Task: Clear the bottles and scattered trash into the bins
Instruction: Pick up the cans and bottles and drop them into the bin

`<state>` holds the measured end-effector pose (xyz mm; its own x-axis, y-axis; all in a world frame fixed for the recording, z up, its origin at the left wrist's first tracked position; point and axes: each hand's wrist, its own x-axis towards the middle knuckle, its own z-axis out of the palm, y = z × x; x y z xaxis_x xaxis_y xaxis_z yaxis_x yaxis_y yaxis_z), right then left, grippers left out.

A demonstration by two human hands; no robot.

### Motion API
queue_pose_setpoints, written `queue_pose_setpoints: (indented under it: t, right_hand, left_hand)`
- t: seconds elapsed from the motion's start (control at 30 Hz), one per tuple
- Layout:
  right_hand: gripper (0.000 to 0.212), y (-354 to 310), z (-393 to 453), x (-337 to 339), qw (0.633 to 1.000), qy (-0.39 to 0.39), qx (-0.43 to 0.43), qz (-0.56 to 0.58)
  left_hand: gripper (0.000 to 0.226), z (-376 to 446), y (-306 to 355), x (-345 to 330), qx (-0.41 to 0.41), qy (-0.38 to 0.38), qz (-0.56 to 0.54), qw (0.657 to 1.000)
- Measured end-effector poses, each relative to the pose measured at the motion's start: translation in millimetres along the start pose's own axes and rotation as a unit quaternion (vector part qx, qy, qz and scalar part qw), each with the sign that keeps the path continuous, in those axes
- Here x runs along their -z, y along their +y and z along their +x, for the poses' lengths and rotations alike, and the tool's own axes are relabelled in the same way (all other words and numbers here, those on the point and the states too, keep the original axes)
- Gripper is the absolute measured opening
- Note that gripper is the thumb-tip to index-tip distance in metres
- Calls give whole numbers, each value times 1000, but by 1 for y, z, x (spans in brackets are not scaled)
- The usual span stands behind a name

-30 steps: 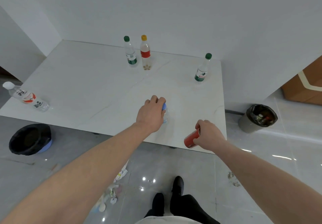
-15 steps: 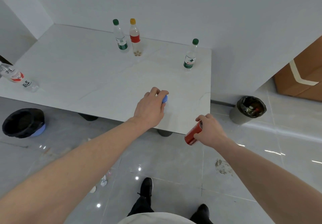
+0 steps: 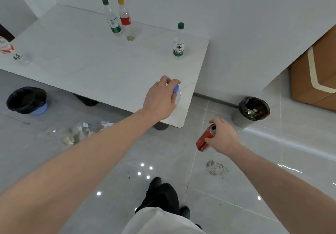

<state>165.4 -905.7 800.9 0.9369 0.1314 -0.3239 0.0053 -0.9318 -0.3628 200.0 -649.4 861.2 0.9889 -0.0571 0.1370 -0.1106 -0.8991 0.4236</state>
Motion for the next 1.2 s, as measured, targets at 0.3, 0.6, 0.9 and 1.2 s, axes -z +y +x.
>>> queue_pose_setpoints:
  t: [0.3,0.6,0.9,1.2]
  right_hand:
    - [64,49,37,41,1000,-8,-16,5]
    - [57,120,75,83,999,12,-42,29]
    - [55,233,118,124,1000,-1,-26,3]
    - [54,353,156,181,999,-37,15,-36]
  left_hand:
    - [38,42,37,-38,-9,-28,7,1000]
    - [32,107,99,-83,-26,-78,-10,997]
    - [29,151,192,-151,5,-102,-5,995]
    - [25,157,277,-219,82,-115,-16,990]
